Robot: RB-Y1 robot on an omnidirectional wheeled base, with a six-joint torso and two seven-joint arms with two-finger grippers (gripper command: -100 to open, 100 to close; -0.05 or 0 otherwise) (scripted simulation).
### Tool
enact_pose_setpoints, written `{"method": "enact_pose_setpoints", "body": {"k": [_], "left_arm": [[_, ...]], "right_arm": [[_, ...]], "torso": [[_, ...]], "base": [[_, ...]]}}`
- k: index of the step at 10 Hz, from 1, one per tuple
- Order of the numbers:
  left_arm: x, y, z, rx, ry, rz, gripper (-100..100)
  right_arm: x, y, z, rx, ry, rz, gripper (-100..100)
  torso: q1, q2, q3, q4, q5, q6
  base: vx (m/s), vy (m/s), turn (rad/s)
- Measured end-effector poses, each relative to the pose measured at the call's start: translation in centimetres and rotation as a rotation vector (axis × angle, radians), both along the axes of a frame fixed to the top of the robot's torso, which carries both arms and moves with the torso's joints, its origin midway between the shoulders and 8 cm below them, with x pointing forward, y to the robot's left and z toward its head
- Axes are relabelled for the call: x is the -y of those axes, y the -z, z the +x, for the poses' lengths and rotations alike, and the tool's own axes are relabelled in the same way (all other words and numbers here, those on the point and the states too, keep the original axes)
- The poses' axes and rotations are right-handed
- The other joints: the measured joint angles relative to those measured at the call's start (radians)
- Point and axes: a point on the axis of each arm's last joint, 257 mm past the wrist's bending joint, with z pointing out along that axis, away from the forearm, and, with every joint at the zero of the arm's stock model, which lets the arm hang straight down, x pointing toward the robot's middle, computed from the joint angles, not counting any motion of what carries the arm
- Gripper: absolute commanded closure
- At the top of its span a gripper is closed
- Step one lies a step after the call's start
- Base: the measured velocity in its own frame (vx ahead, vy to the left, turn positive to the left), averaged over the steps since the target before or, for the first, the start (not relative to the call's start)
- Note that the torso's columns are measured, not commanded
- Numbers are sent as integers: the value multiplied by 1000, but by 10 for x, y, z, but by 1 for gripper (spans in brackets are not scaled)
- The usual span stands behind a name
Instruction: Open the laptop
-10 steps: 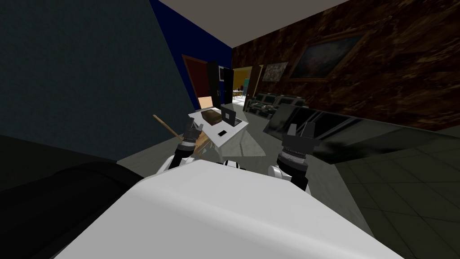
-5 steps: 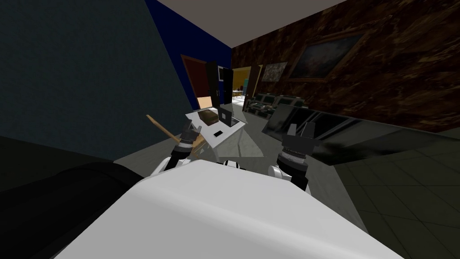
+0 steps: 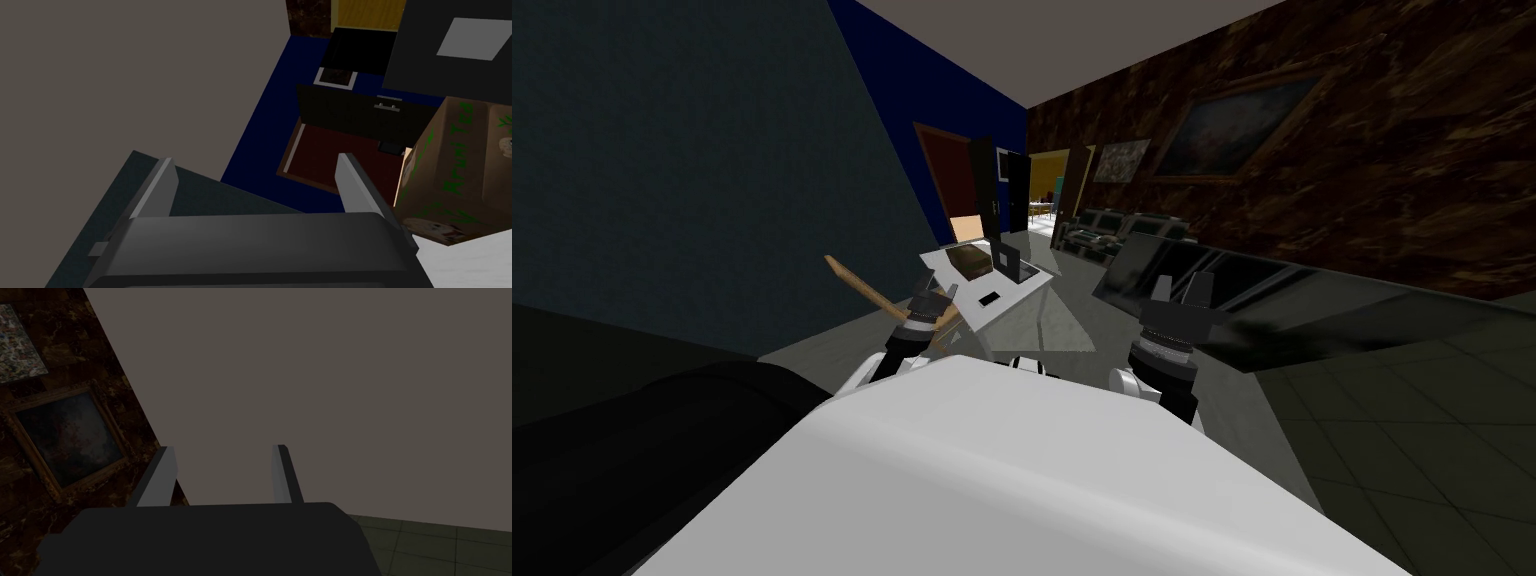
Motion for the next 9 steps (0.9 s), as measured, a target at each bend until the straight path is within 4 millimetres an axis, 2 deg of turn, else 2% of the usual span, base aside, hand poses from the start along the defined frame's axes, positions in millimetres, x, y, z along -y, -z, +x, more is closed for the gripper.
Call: {"method": "enact_pose_setpoints", "body": {"k": [9], "left_arm": [[-46, 29, -13, -112, -2, -123, -100]], "right_arm": [[0, 0, 0, 0, 0, 0, 0]], "torso": [[-1, 1, 1, 1, 0, 0]], "base": [[100, -132, 27]]}}
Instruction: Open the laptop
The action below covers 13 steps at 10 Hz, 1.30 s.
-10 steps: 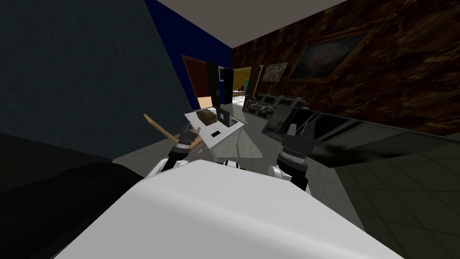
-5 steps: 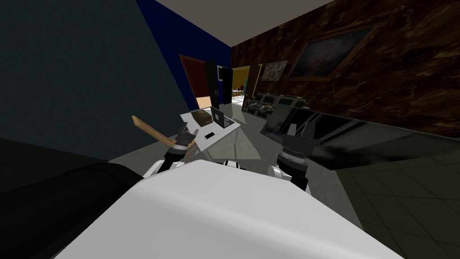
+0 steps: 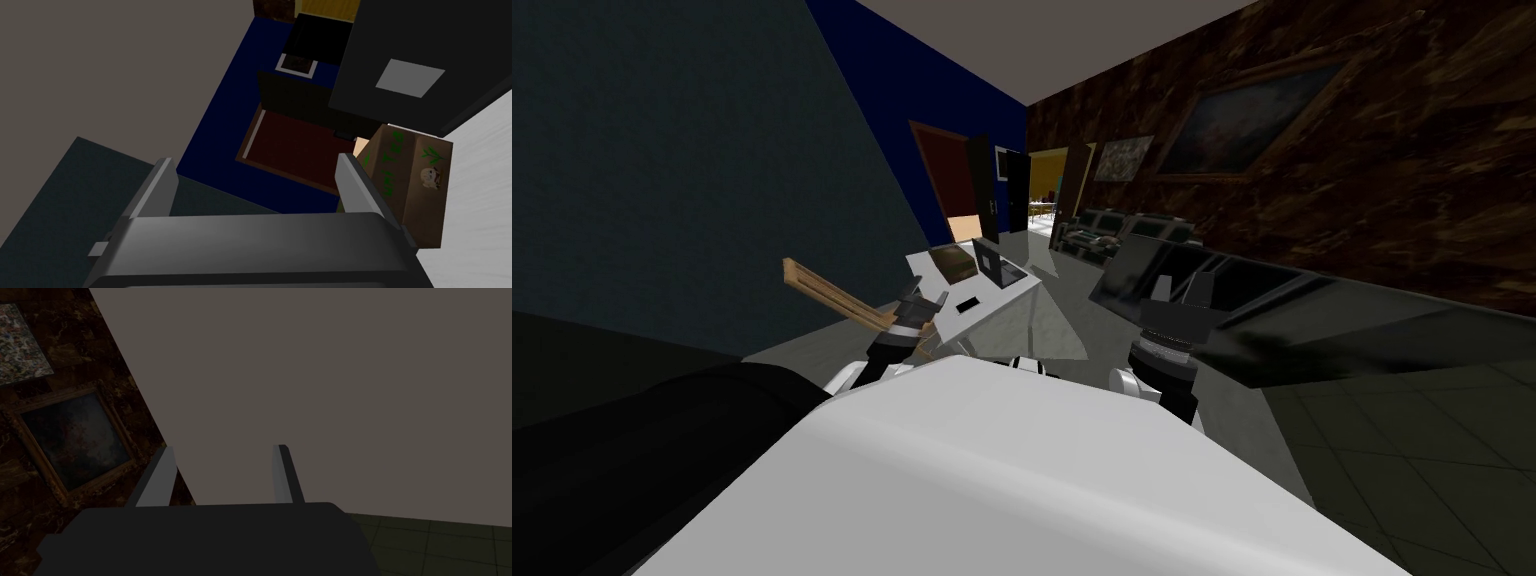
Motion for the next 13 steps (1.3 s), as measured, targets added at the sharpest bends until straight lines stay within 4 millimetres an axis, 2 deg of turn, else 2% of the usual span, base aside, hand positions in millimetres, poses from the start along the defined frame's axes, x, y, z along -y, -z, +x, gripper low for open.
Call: {"method": "enact_pose_setpoints", "body": {"k": [6, 13], "left_arm": [[-36, 21, -15, -68, -28, -91, -100], [-81, 40, -40, -132, -79, -199, -100]], "right_arm": [[0, 0, 0, 0, 0, 0, 0], [0, 0, 0, 0, 0, 0, 0]], "torso": [[0, 2, 1, 1, 0, 0], [3, 2, 1, 0, 1, 0]], "base": [[113, -114, 33], [158, -130, 40]]}}
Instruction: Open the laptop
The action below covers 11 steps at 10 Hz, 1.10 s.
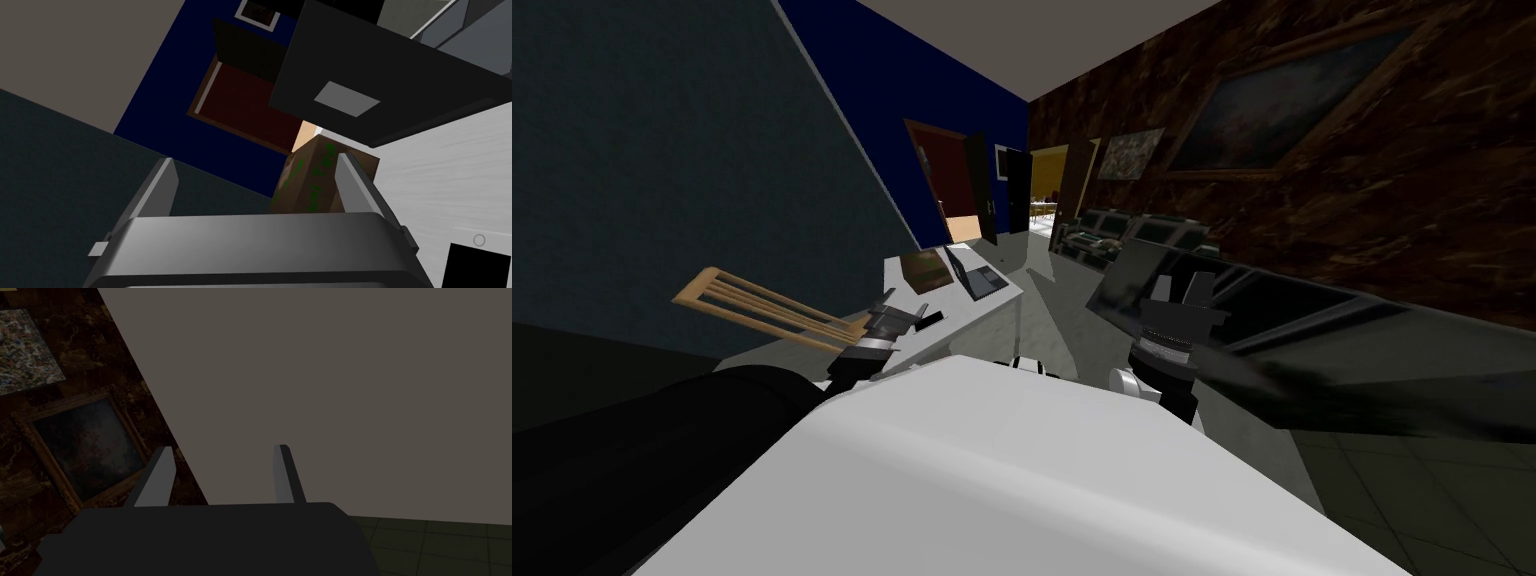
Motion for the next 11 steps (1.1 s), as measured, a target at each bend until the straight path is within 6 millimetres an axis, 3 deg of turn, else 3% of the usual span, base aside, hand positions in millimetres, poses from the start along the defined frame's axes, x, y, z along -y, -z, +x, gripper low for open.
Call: {"method": "enact_pose_setpoints", "body": {"k": [6, 11], "left_arm": [[-42, 13, -27, -47, -67, -86, -100], [-91, 23, -66, -87, -156, -155, -100]], "right_arm": [[0, 0, 0, 0, 0, 0, 0], [0, 0, 0, 0, 0, 0, 0]], "torso": [[-1, -1, 0, 0, 0, 0], [-2, -2, 0, 0, -1, 0]], "base": [[153, -117, 41], [240, -140, 63]]}}
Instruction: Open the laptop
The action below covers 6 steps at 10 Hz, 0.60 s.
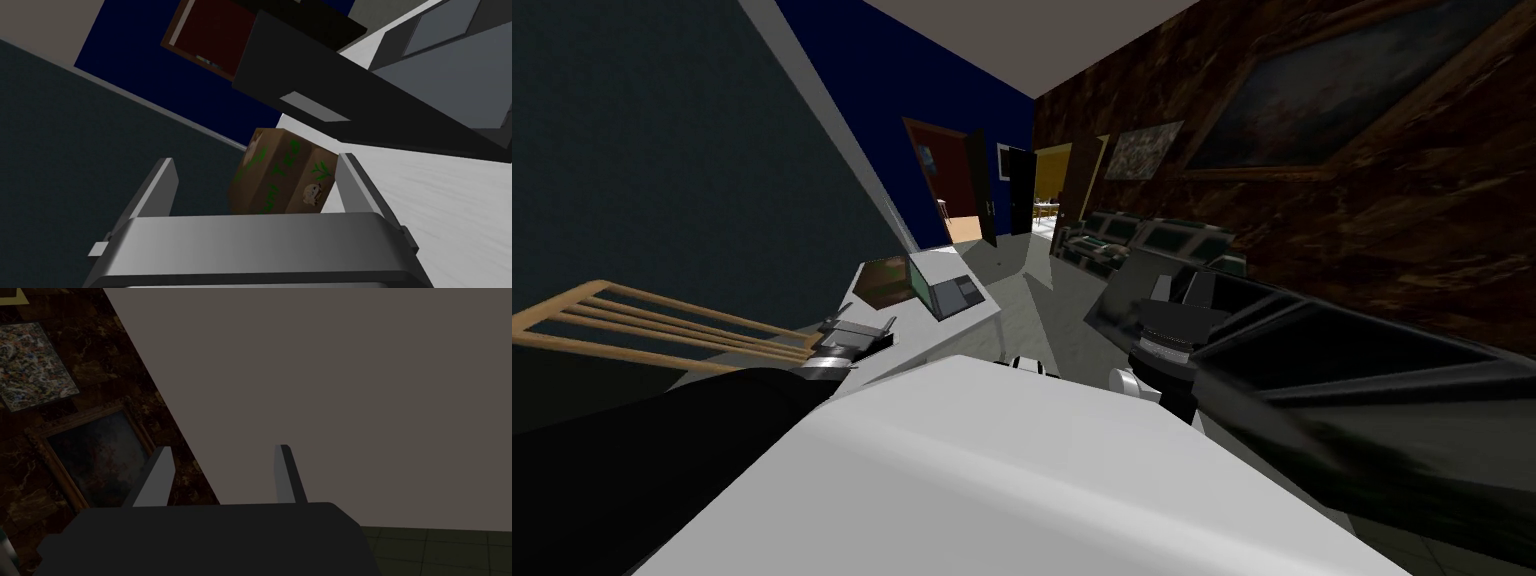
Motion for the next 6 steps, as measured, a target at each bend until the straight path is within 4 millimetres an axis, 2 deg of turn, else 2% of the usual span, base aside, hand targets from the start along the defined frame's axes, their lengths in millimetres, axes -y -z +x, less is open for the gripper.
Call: {"method": "enact_pose_setpoints", "body": {"k": [2, 4, 6], "left_arm": [[-12, 3, -7, -6, -26, -27, -100], [-34, 3, -27, -21, -70, -50, -100], [-55, 4, -43, -28, -108, -74, -100]], "right_arm": [[0, 0, 0, 0, 0, 0, 0], [0, 0, 0, 0, 0, 0, 0], [0, 0, 0, 0, 0, 0, 0]], "torso": [[4, 6, 3, 2, 1, 0], [-2, -2, -1, -1, -1, 0], [1, -2, -2, -1, 0, 0]], "base": [[186, -120, 58], [291, -173, 86], [283, -142, 56]]}}
